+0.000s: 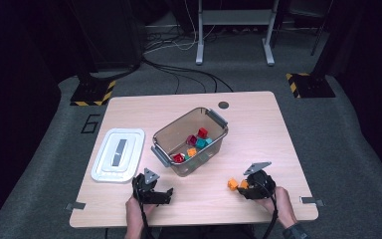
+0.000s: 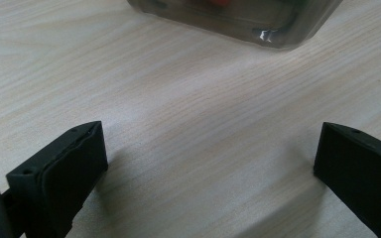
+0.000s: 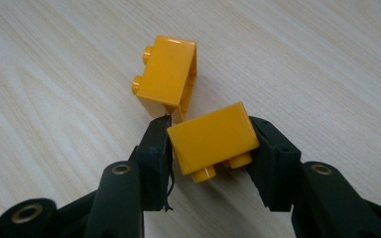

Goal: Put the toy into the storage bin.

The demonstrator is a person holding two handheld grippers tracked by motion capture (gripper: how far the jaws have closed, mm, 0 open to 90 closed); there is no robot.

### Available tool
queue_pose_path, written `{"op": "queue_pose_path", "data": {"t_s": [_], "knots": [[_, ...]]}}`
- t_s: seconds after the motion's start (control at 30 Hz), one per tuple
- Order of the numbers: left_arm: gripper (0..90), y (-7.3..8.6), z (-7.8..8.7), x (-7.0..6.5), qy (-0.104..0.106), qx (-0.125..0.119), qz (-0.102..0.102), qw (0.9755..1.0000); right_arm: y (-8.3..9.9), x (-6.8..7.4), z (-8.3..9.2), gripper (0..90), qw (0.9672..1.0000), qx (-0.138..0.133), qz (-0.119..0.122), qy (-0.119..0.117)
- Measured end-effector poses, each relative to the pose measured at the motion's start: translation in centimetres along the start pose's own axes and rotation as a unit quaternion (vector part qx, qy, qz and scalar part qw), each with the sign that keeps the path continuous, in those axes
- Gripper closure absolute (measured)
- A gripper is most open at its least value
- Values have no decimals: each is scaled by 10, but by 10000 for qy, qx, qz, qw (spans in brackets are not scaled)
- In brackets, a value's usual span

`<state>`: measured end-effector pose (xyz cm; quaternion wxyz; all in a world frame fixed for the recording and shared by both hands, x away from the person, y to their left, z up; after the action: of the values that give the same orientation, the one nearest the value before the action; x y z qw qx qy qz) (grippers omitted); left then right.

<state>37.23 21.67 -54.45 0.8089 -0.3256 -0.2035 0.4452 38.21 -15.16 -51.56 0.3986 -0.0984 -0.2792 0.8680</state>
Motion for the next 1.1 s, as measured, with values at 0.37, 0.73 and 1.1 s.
{"op": "queue_pose_path", "data": {"t_s": [0.37,0.73,1.1], "knots": [[0,0,0,0,-6,-12,15,10000,-8,-7,9,546,9999,-109,-49,89],[0,0,-1,-1,-8,-58,72,10000,-22,-21,19,546,9996,-219,-114,134],[0,0,-1,-1,-11,-52,62,10000,-36,-30,18,547,9992,-307,-245,66]]}}
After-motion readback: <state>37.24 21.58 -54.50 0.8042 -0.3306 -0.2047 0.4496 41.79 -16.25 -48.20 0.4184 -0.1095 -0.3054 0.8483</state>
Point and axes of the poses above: each handheld gripper's, and its own axes: z roughly backward along the jaws, y roughly out of its underside, x roughly to its left, the point moved 2 cm from there along -z, roughly forward along the jaws, and after that the axes turned 3 degrees about -z, right-handed, at the moved point
